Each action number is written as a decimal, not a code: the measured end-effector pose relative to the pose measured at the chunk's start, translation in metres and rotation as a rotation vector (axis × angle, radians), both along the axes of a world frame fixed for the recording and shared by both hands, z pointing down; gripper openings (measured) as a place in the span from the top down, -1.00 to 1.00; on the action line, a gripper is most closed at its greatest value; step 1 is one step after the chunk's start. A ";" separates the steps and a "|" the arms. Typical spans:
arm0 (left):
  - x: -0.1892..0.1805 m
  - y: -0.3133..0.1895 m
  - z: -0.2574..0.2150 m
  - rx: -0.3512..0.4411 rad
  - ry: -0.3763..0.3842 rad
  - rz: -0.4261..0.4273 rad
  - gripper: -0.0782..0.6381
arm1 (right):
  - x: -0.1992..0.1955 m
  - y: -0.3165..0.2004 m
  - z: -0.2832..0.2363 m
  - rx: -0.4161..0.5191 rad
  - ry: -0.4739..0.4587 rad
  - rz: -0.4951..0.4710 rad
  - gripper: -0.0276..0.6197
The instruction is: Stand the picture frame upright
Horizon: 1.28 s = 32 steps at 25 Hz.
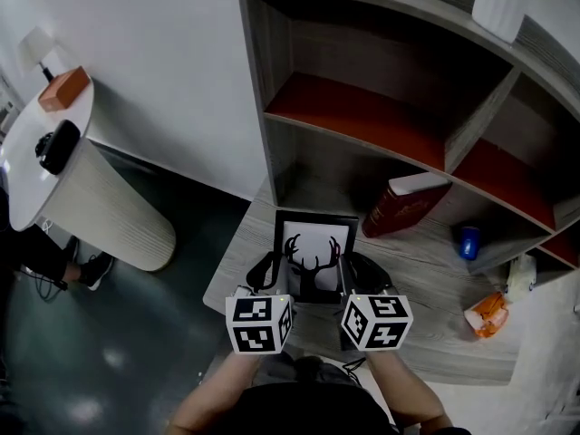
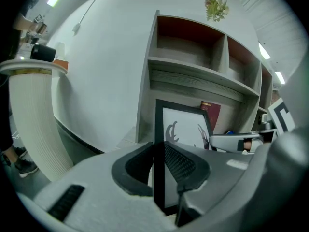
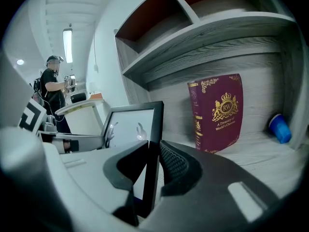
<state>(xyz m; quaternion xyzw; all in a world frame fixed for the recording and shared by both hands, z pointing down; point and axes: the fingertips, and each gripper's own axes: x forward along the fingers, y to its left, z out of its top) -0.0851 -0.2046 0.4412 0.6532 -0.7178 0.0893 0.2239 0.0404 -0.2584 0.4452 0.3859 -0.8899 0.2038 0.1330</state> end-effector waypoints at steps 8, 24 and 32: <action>-0.002 -0.019 0.000 0.019 -0.009 -0.004 0.59 | -0.001 -0.018 0.000 0.017 -0.010 0.021 0.70; -0.023 -0.082 0.007 0.020 -0.024 0.090 0.59 | -0.016 -0.062 0.009 0.001 -0.006 0.157 0.70; -0.029 -0.109 0.008 0.032 -0.029 0.141 0.59 | -0.019 -0.080 0.009 0.014 0.009 0.219 0.70</action>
